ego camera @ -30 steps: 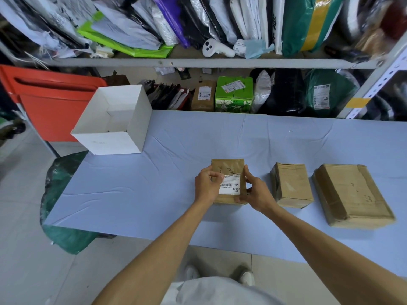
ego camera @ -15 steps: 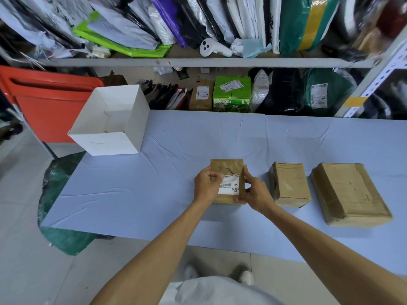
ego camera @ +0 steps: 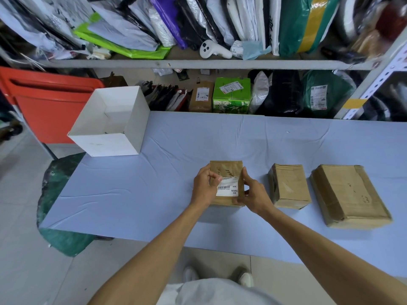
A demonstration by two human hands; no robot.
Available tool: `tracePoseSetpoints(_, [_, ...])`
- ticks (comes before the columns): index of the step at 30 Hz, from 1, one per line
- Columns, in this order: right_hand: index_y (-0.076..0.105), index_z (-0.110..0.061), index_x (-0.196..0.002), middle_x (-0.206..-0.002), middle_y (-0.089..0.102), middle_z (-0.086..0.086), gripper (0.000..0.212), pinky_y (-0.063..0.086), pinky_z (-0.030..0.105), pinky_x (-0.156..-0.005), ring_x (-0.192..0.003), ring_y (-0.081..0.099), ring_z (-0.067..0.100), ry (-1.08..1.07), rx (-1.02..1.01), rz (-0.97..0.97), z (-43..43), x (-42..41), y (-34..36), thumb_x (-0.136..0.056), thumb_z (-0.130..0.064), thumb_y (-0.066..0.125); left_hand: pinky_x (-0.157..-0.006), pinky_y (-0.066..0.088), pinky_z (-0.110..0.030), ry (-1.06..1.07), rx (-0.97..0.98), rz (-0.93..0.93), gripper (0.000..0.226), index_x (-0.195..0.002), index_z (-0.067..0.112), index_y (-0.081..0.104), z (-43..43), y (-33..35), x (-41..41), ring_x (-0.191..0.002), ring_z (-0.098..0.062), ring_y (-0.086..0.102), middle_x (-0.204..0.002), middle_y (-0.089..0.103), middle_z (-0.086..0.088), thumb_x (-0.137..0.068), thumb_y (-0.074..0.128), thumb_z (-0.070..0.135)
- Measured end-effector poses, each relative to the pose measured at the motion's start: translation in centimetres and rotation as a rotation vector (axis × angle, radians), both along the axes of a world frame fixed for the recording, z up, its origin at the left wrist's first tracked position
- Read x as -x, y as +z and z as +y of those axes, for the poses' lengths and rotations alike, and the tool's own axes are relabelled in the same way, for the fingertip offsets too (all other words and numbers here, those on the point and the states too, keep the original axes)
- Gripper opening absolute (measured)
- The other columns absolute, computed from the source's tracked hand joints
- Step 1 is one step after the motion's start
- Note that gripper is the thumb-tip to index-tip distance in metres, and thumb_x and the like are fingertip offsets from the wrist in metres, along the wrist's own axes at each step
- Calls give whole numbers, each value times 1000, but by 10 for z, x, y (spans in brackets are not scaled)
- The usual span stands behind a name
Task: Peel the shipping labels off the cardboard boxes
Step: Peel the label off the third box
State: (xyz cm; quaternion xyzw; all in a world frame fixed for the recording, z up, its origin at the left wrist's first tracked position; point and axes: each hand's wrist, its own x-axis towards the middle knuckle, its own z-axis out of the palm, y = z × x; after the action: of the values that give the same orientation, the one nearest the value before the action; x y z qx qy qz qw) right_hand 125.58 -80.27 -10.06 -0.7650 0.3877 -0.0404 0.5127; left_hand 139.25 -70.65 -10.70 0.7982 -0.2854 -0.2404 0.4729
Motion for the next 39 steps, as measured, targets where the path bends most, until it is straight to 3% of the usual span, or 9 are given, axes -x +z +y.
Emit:
tracePoseSetpoints(7, [3, -20, -153, -135, 54, 3, 108, 58, 31, -68, -80, 66, 18, -1, 5, 4, -1, 0, -3, -75, 8, 72, -102, 39, -26, -25, 16, -24, 9, -84, 5, 58, -1, -3, 1, -138, -14, 37, -146, 45, -6, -89, 61, 12])
tracePoseSetpoints(14, [4, -22, -153, -136, 52, 4, 107, 53, 14, -55, -71, 64, 8, -3, -6, -6, -2, 0, -4, -76, 9, 71, -91, 47, -27, -26, 13, 9, 7, -88, 8, 55, -1, -4, 0, -139, -11, 36, -146, 45, -7, -91, 60, 12])
tracePoseSetpoints(16, [4, -23, -153, -137, 52, 4, 106, 55, 17, -56, -73, 66, 13, -4, -2, -12, -3, -1, -4, -76, 9, 71, -89, 50, -30, -27, 9, 3, 8, -88, 8, 55, -1, -5, 0, -135, -9, 40, -143, 49, -6, -91, 59, 13])
tracePoseSetpoints(18, [4, -24, -153, -137, 52, 3, 106, 59, 29, -64, -79, 69, 23, -7, 2, -8, -3, -1, -4, -76, 9, 70, -82, 51, -29, -22, 0, -13, 8, -88, 7, 54, -1, -4, 1, -125, -6, 47, -137, 55, -7, -92, 59, 14])
tracePoseSetpoints(20, [3, -24, -153, -137, 52, 2, 106, 60, 38, -70, -82, 70, 25, -5, 4, -2, -3, -2, -4, -77, 8, 71, -83, 53, -33, -18, 5, -20, 8, -89, 7, 54, -2, -5, 1, -127, -12, 49, -134, 57, -9, -93, 58, 13])
tracePoseSetpoints(23, [3, -24, -153, -138, 52, 2, 106, 59, 31, -66, -78, 69, 21, -3, 0, 2, -4, -2, -5, -77, 8, 70, -93, 50, -39, -24, 20, -10, 8, -90, 6, 53, -3, -6, 1, -137, -14, 40, -135, 55, -11, -93, 57, 11])
tracePoseSetpoints(26, [3, -25, -153, -138, 52, 3, 106, 57, 22, -60, -75, 67, 19, -9, -16, -4, -4, -2, -5, -77, 9, 70, -93, 50, -38, -25, 11, -20, 8, -91, 6, 52, -3, -6, 0, -136, -13, 42, -136, 55, -10, -93, 57, 12])
tracePoseSetpoints(32, [3, -24, -152, -136, 52, 3, 105, 59, 42, -75, -82, 70, 26, -10, -5, 0, -5, -2, -5, -78, 9, 69, -86, 50, -31, -39, -16, -12, 8, -91, 9, 51, -4, -4, -1, -132, -16, 45, -142, 49, -8, -94, 55, 15])
tracePoseSetpoints(39, [3, -23, -152, -138, 52, 3, 107, 60, 37, -74, -78, 68, 19, -10, -11, 5, -5, -2, -6, -76, 9, 71, -78, 52, -32, -55, -38, -35, 10, -89, 14, 47, -5, -2, 1, -112, -21, 58, -138, 52, -10, -95, 54, 17])
